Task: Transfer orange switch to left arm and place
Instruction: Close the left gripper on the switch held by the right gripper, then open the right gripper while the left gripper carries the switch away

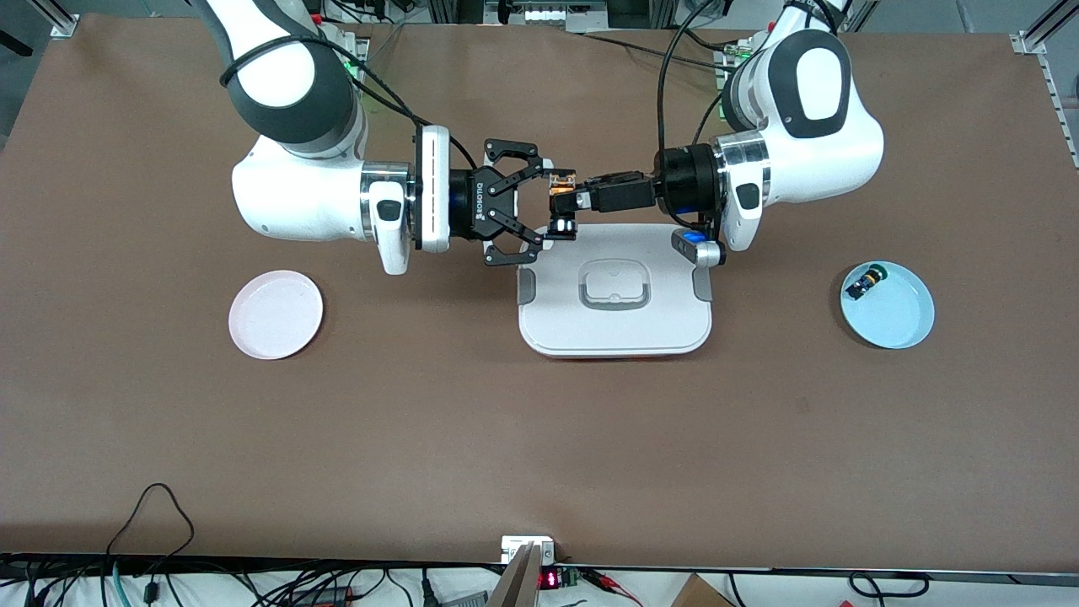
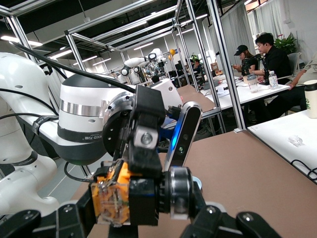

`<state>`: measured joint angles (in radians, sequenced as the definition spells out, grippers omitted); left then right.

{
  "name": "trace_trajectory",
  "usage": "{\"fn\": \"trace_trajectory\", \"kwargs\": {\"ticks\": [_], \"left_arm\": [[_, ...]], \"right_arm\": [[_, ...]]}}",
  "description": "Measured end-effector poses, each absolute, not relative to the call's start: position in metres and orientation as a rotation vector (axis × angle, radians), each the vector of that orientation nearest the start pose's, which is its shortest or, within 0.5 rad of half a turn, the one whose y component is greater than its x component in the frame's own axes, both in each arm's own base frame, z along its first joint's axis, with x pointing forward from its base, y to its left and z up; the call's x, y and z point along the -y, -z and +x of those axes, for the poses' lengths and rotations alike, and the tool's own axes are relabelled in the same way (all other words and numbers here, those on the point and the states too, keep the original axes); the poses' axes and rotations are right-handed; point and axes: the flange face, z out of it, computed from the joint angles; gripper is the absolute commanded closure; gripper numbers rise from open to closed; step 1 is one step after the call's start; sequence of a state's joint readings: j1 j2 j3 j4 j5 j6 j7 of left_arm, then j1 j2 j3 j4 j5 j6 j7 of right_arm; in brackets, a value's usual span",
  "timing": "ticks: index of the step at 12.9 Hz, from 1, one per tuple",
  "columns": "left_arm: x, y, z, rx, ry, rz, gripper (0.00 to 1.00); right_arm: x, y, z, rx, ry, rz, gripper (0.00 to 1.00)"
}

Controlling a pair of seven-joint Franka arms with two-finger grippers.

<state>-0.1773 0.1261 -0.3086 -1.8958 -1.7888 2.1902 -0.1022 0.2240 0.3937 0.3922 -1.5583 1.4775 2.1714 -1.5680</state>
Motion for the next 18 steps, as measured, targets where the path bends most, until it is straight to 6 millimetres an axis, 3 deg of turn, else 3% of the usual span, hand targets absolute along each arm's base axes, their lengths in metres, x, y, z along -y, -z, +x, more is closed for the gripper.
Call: {"fn": "trace_trajectory", "kwargs": {"ticks": [2,4,5,6,14,18], "left_arm": [[0.316,-0.498,0.542,-0.600,0.320,1.528,1.00],[0.316,-0.497,0.541,-0.597,0.317,1.529,1.00],[0.316,-0.497,0.541,-0.596,0.317,1.529,1.00],[0.316,-0.497,0.541,-0.596,0.316,1.530,1.00],[0.313,-0.497,0.543,-0.600,0.313,1.528,1.00],[0.289,-0.484,0.551,-0.592,0.268,1.630,1.00]], "right_arm": [[-0.402,-0.497,0.576,1.080,0.865,-1.434,0.77],[-0.402,-0.496,0.576,1.080,0.865,-1.434,0.76],[-0.402,-0.496,0.576,1.080,0.865,-1.434,0.53],[-0.402,-0.496,0.576,1.080,0.865,-1.434,0.02],[-0.402,-0.495,0.575,1.036,0.862,-1.426,0.00],[-0.382,-0.496,0.586,1.020,0.865,-1.426,0.00]]}}
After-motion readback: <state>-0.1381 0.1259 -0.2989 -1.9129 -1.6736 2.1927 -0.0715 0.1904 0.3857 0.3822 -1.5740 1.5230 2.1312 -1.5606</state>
